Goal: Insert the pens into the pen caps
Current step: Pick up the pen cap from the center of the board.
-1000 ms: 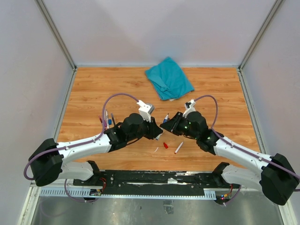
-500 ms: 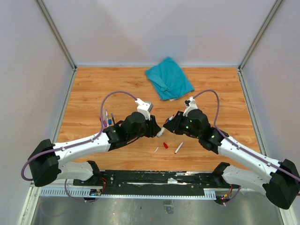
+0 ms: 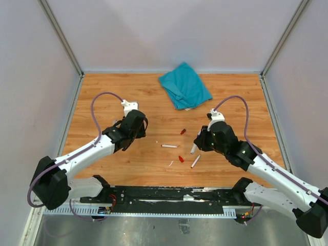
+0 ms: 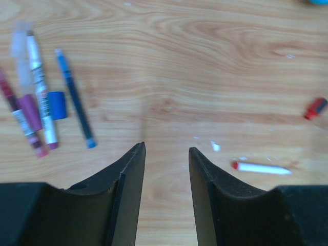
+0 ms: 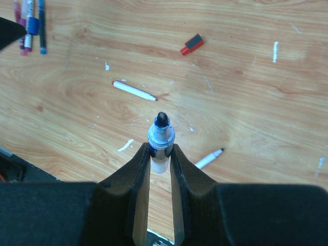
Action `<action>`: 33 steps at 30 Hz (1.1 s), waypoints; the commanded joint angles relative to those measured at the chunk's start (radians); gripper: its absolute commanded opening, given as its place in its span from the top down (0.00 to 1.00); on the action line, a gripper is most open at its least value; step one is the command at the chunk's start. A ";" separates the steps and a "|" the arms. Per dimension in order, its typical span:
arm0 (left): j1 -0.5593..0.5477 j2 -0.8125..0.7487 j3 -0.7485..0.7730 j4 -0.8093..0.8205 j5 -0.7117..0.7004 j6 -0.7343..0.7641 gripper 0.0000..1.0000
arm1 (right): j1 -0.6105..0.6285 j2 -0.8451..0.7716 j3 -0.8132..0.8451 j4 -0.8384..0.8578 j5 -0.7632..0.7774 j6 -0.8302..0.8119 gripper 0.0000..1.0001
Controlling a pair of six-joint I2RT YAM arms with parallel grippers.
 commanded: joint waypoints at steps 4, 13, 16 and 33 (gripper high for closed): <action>0.171 0.021 0.027 -0.100 -0.096 0.003 0.61 | 0.006 -0.034 0.009 -0.087 0.059 -0.057 0.99; 0.327 0.138 0.038 -0.081 -0.092 0.062 0.65 | 0.006 -0.021 -0.025 -0.041 -0.018 -0.038 1.00; 0.348 0.175 0.041 -0.056 -0.075 0.069 0.64 | 0.006 -0.012 -0.024 -0.039 -0.038 -0.043 1.00; 0.426 0.287 0.046 0.025 0.039 0.114 0.70 | 0.006 0.051 -0.017 -0.004 -0.117 -0.050 0.99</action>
